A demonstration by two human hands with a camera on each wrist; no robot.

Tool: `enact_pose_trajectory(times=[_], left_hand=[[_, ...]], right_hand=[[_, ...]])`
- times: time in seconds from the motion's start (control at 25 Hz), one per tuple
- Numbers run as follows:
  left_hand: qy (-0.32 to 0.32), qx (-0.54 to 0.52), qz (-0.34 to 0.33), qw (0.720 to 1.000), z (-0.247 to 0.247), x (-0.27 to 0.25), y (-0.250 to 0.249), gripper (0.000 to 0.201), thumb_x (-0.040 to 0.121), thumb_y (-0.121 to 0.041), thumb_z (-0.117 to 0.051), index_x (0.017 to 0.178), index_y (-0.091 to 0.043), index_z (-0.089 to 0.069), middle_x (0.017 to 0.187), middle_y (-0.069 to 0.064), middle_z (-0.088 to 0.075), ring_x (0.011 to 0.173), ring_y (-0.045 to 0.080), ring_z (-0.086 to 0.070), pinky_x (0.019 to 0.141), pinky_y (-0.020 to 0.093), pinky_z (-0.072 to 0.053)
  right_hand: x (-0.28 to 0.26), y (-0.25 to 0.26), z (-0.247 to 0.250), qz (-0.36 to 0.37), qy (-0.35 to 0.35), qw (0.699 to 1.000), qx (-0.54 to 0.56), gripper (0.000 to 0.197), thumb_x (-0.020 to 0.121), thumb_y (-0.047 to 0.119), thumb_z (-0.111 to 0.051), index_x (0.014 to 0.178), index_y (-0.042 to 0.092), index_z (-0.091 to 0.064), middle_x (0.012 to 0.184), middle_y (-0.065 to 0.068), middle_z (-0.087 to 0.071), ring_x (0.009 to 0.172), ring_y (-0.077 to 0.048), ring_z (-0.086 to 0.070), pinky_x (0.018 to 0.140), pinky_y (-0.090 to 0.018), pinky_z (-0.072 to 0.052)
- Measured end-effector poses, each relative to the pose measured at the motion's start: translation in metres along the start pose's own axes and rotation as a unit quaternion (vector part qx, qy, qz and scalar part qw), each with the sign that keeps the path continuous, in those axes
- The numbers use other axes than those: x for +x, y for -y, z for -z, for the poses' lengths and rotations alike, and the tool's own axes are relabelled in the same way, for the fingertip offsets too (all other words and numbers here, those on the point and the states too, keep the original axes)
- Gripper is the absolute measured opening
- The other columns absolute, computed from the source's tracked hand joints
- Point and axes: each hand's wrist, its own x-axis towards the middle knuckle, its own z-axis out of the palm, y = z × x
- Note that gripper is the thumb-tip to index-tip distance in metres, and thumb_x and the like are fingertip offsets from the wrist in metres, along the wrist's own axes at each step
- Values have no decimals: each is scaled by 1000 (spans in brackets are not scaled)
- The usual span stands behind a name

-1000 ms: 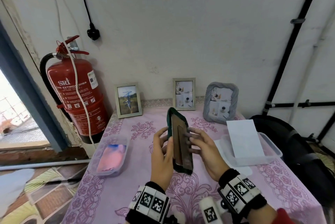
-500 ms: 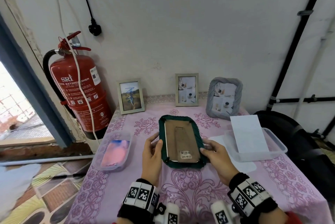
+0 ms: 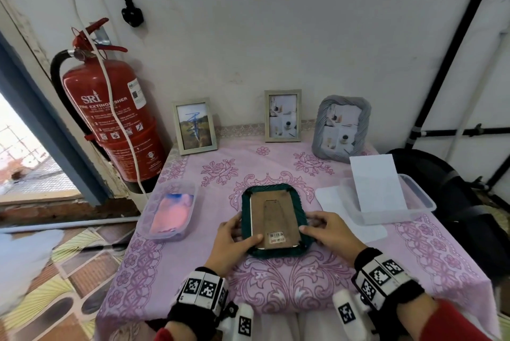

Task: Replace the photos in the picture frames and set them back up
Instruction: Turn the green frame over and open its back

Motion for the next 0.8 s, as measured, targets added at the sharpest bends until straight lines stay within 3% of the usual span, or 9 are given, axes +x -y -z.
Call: enact_pose_trajectory(times=[0.12, 0.24, 0.32, 0.48, 0.68, 0.8], left_hand=[[32, 18, -4, 999, 5, 1, 4, 81, 71, -1, -77, 141, -10, -37, 126, 22, -47, 109, 28, -60, 96, 39, -51], [37, 18, -19, 999, 9, 0, 10, 80, 72, 1, -76, 141, -12, -38, 124, 17, -48, 105, 20, -62, 89, 27, -54], [33, 21, -27, 999, 9, 0, 14, 78, 72, 2, -75, 140, -12, -39, 120, 13, -48, 101, 13, -61, 84, 18, -54], [35, 38, -28, 998, 10, 4, 17, 78, 74, 0, -74, 141, -13, -37, 118, 9, -43, 103, 11, -58, 91, 20, -49], [52, 60, -22, 997, 10, 6, 18, 77, 78, 2, -69, 143, -11, -31, 118, 6, -37, 96, -1, -53, 75, 1, -46], [67, 78, -17, 995, 11, 7, 14, 76, 80, 4, -66, 144, -10, -28, 117, 6, -35, 95, 1, -51, 75, -2, -43]], right_hand=[[-3, -2, 7, 20, 47, 998, -37, 74, 71, 24, -81, 135, 16, -45, 90, 3, -55, 75, -7, -54, 75, -18, -46], [-4, -4, 7, 38, 54, 996, -60, 83, 67, 23, -83, 138, 16, -40, 90, 5, -52, 72, -6, -51, 76, -19, -46], [-4, -5, 6, 40, 55, 996, -52, 85, 67, 19, -83, 139, 14, -39, 90, 3, -51, 71, -6, -51, 76, -18, -47], [-5, -4, 6, 36, 65, 997, -22, 83, 70, 11, -81, 141, 12, -38, 88, 3, -48, 69, -5, -48, 70, -11, -46], [-8, -2, 8, 40, 73, 996, -5, 80, 73, 4, -77, 141, 10, -36, 89, 0, -47, 70, -6, -47, 70, -8, -46], [-9, 0, 9, 38, 75, 996, 1, 79, 74, 2, -75, 142, 9, -35, 89, -1, -46, 71, -7, -47, 70, -9, -46]])
